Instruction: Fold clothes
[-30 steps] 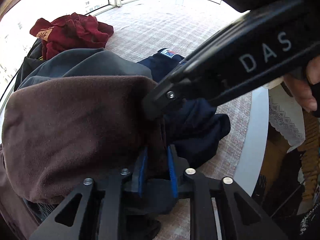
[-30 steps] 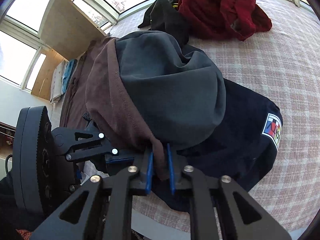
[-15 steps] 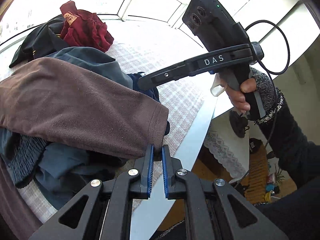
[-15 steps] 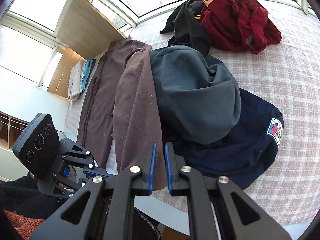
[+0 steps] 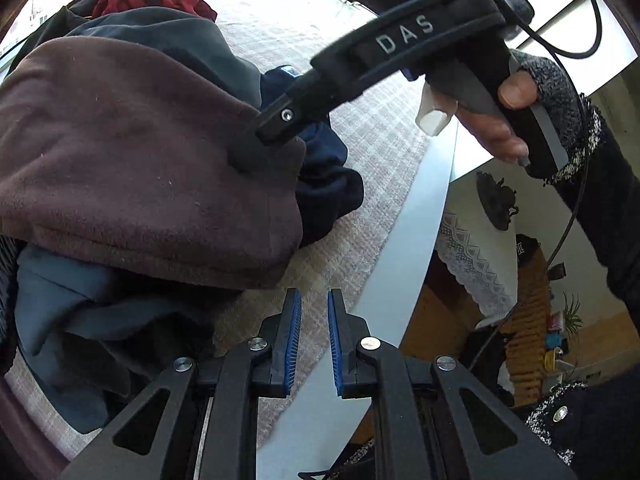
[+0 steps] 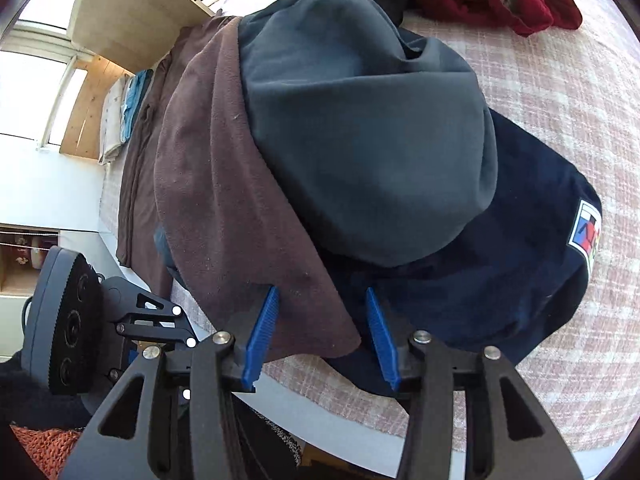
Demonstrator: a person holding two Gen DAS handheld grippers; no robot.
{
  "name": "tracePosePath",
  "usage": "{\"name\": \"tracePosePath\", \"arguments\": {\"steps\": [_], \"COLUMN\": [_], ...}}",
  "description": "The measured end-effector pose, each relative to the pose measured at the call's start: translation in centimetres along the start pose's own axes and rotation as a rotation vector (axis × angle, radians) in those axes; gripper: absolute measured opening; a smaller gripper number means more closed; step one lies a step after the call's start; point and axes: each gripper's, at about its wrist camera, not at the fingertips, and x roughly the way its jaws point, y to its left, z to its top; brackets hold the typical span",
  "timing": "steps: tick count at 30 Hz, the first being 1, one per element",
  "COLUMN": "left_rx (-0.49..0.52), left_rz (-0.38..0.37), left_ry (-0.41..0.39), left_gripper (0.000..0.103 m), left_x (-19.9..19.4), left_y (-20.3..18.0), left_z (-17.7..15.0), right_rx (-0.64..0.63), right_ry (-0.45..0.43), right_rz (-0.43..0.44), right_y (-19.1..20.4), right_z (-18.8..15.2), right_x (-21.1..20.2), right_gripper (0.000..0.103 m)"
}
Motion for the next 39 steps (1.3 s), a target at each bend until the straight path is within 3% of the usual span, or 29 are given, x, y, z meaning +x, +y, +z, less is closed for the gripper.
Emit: {"name": "tracePosePath", "arguments": {"steps": [4, 6, 8, 10, 12, 16, 18, 21, 24, 25, 28, 29, 32, 36, 39], "left_rx": [0.065, 0.101, 0.124, 0.129, 0.134, 0.137, 0.112, 0.031, -0.015, -0.022, -0.083, -0.12, -0.202, -0.243, -0.314], "left_rz": [0.058, 0.102, 0.165, 0.203, 0.233, 0.275, 0.288, 0.268, 0.221, 0.21, 0.139, 0.114, 0.038, 0.035, 0.061], "left_ry": [-0.082, -0.128, -0.14, -0.139, -0.141, -0.165, -0.192, -0.296, -0.37, -0.37, -0.356, -0.37, -0.427, -0.518, -0.565], "left_gripper": [0.022, 0.026, 0.026, 0.028, 0.031, 0.043, 0.043, 0.043, 0.032, 0.018, 0.011, 0.011, 0.01, 0.01, 0.01], "left_x": [-2.9, -3.8, -3.6, -3.0, -2.5, -1.4, -1.7, -2.9, -4.0, -4.1, -4.8, -5.6, -8.8, -14.1, -16.8], "left_y": [-1.9, -2.7, -2.9, -2.7, -2.7, -3.4, -3.0, -2.1, -0.8, -0.3, 1.5, 2.1, 3.1, 3.2, 4.0], "left_z": [0.1, 1.0, 2.2, 3.3, 3.8, 4.0, 3.9, 4.1, 4.1, 4.1, 3.4, 2.9, 0.7, -3.6, -6.8], "right_rx": [0.045, 0.043, 0.044, 0.045, 0.038, 0.011, 0.01, 0.008, 0.016, 0.019, 0.023, 0.022, 0.018, -0.063, -0.14], "right_ry": [-0.034, -0.052, -0.013, 0.029, 0.045, -0.001, -0.024, -0.038, -0.048, -0.042, -0.034, -0.035, -0.113, -0.184, -0.167], "right_rz": [0.116, 0.132, 0.123, 0.097, 0.082, 0.136, 0.183, 0.24, 0.292, 0.309, 0.34, 0.342, 0.283, 0.206, 0.116], "right_y": [-1.6, -2.1, -2.0, -1.5, -0.6, 1.7, 2.8, 4.2, 4.9, 5.0, 5.0, 5.0, 5.4, 7.4, 10.3], "right_z": [0.1, 0.3, 0.3, 0.1, -0.1, 0.0, 0.0, 0.1, 0.4, 0.4, 0.7, 1.0, 3.4, 10.4, 17.9], "right_x": [-1.1, -1.1, -0.2, 0.3, -0.2, -2.8, -3.8, -4.5, -4.9, -5.0, -5.8, -6.3, -8.3, -8.9, -5.8], "right_gripper": [0.045, 0.048, 0.047, 0.033, 0.007, 0.007, 0.007, 0.007, 0.007, 0.01, 0.012, 0.022, 0.039, 0.04, 0.04]}}
